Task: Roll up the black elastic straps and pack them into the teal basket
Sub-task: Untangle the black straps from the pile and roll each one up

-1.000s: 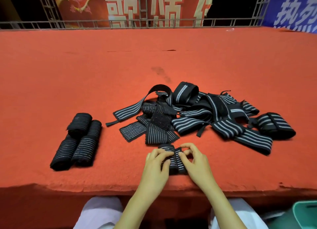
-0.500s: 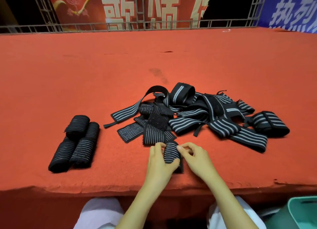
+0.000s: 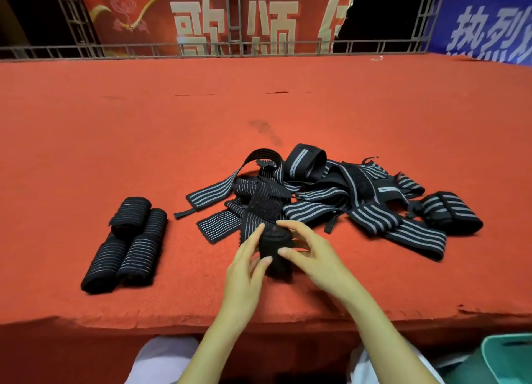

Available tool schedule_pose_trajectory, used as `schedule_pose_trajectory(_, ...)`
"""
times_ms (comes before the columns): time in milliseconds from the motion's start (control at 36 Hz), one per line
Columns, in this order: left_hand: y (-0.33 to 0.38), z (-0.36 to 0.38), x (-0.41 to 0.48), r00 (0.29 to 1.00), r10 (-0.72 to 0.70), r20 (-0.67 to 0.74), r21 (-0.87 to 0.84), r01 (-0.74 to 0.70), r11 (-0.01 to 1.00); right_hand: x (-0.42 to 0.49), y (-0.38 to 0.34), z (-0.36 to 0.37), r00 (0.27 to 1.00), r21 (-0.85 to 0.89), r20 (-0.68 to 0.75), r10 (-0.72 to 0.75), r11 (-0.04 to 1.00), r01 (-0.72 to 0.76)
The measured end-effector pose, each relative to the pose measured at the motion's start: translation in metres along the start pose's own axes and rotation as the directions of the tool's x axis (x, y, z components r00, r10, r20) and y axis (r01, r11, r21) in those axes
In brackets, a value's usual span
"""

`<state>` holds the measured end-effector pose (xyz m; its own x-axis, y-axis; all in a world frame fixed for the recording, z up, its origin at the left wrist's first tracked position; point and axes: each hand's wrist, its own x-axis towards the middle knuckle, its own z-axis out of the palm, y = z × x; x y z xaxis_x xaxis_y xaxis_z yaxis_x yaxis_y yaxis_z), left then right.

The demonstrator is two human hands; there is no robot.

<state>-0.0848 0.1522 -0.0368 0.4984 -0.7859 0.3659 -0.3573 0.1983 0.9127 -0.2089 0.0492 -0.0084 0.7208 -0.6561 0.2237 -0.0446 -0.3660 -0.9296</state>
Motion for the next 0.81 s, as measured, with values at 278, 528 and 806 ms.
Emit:
schedule_pose_trajectory(278, -0.02, -0.02, -0.002, 0.979, 0.198, 0.048, 0.285, -0.204, 0.937, -0.013, 0.022, 0.027, 0.992, -0.129, -0.032, -0.118, 0.985, 0.113)
schedule_pose_trajectory(528, -0.019, -0.027, 0.004, 0.983, 0.104, 0.149, 0.274, -0.142, 0.951, -0.013, 0.022, 0.032, 0.994, -0.206, -0.022, -0.109, 0.973, 0.102)
schedule_pose_trajectory(806, -0.006, -0.077, 0.006, 0.986, -0.124, -0.111, -0.004, 0.125, 0.992, 0.03, -0.017, 0.077, 0.992, 0.181, 0.071, 0.107, 0.976, -0.118)
